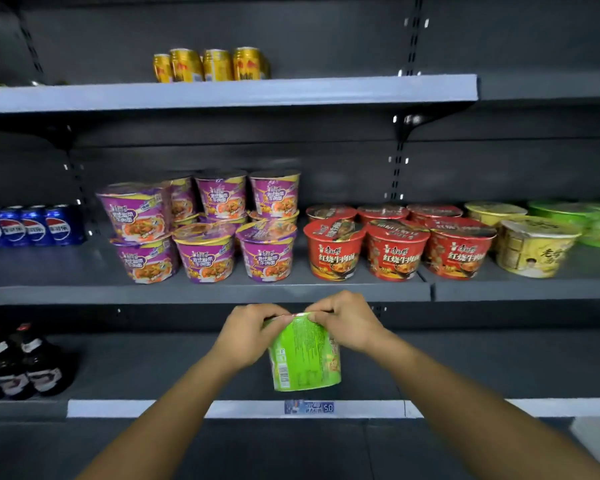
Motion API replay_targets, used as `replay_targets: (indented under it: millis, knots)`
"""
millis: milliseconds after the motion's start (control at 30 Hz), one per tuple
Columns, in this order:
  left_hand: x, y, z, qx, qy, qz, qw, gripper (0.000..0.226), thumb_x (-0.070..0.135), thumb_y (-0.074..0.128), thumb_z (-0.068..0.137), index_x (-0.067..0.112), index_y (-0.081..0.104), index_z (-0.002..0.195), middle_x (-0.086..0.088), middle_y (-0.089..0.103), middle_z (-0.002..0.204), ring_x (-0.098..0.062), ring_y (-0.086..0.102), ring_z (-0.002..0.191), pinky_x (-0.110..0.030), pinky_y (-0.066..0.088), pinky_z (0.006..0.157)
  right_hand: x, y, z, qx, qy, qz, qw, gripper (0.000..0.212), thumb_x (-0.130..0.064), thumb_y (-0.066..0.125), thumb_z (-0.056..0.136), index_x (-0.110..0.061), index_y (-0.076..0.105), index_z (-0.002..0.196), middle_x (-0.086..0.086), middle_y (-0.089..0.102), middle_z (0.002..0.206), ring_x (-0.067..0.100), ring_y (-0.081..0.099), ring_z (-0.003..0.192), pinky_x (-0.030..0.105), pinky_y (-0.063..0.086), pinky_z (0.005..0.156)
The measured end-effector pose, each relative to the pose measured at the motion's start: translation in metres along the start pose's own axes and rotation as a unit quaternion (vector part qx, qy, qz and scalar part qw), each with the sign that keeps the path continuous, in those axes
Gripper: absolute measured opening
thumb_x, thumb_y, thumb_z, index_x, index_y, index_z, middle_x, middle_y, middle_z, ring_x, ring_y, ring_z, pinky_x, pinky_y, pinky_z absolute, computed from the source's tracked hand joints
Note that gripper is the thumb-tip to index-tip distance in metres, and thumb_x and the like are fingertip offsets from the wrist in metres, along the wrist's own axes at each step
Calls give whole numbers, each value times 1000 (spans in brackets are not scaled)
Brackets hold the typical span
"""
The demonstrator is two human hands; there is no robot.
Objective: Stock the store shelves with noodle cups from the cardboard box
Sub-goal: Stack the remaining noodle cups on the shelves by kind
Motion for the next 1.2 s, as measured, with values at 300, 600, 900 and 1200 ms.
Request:
replay_targets:
  millis: [300, 600, 900, 1200]
  knots:
    - [55, -22, 24, 60, -23, -105, 992, 12, 43, 59, 88, 38, 69, 93, 19, 70, 92, 5, 62, 87, -13, 46, 75, -20, -78, -9, 84, -56, 53, 993, 15, -20, 67, 87, -20, 75, 100, -6, 73, 102, 2, 65, 93, 21, 50, 89]
    - [101, -13, 43, 36, -45, -330, 942, 21, 31, 55, 91, 22, 68, 105, 2, 73, 100, -13, 68, 95, -26, 53, 83, -7, -148, -34, 112, -74, 175, 975, 17, -11, 67, 86, -24, 75, 92, -6, 73, 96, 14, 68, 93, 30, 54, 89]
    - [174, 23, 66, 30, 5, -386, 922, 17, 14, 52, 94, 16, 69, 97, 1, 72, 93, -10, 68, 82, -20, 54, 70, 34, -220, -73, 126, -67, 195, 970, 18, -6, 62, 89, -18, 72, 98, 5, 72, 94, 29, 68, 95, 39, 57, 84]
    - [272, 68, 97, 102, 77, -238, 963, 9, 25, 70, 84, 34, 72, 82, 18, 71, 81, 1, 64, 73, -22, 51, 68, 54, -282, -104, 122, -78, -12, 989, 17, -30, 67, 85, -24, 74, 100, -8, 73, 95, 8, 68, 90, 37, 54, 85]
Point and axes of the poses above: each hand's wrist, its own z-axis towards the middle knuckle, its own y-axis out of the palm, x = y × z, the point moved 5 cm from there along z, towards the middle knuckle
